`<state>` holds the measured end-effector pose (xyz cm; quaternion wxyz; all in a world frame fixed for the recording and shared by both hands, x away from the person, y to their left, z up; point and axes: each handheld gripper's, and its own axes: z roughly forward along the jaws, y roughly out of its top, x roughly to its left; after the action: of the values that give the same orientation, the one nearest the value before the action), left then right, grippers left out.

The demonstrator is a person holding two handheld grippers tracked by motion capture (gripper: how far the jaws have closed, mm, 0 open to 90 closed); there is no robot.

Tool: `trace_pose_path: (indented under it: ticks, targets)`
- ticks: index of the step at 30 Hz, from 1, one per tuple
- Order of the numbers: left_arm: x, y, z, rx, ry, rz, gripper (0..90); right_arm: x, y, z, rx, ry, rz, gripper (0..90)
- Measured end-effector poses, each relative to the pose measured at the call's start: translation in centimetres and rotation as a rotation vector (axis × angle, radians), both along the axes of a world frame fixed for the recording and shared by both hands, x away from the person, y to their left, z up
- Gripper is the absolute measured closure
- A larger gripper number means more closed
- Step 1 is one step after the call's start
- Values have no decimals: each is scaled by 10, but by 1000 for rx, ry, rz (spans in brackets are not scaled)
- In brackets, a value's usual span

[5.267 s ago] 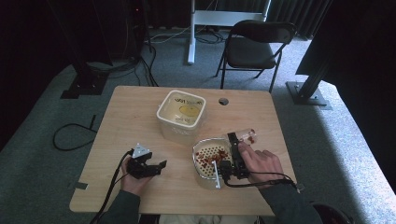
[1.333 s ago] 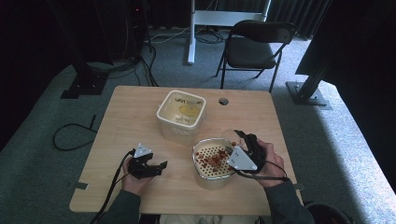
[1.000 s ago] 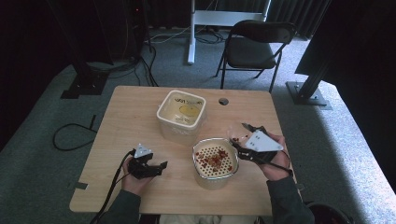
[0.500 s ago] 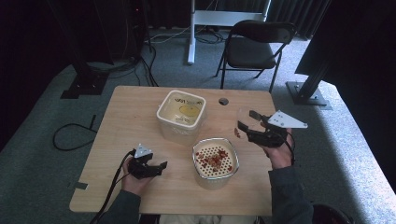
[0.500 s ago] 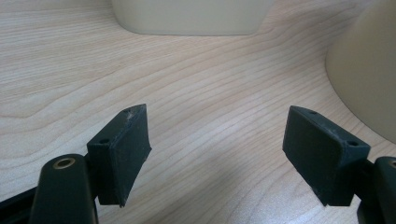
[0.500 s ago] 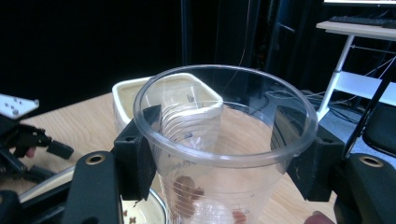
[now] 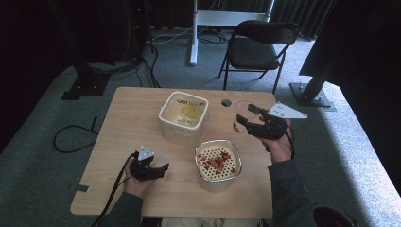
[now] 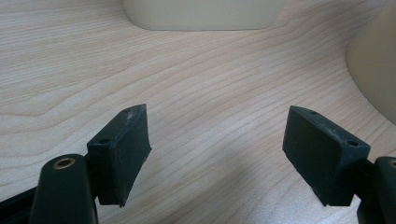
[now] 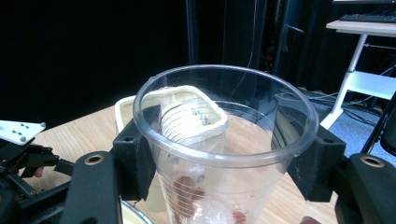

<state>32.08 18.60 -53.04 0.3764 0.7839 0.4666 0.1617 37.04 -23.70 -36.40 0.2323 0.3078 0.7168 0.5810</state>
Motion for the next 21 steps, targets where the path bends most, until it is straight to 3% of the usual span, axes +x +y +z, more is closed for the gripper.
trace_pose_path:
  ticks: [5, 10, 19, 21]
  targets:
    - [0, 0, -1, 4, 0, 4, 235, 10, 8, 1, -9, 1, 13, 335]
    - [0, 0, -1, 8, -1, 4, 235, 20, 18, 0, 30, 5, 31, 335]
    - [2, 0, -2, 13, 0, 6, 235, 36, 38, 4, 27, 6, 67, 335]
    - [3, 0, -2, 13, 1, 10, 235, 40, 44, 3, 5, 8, 68, 335]
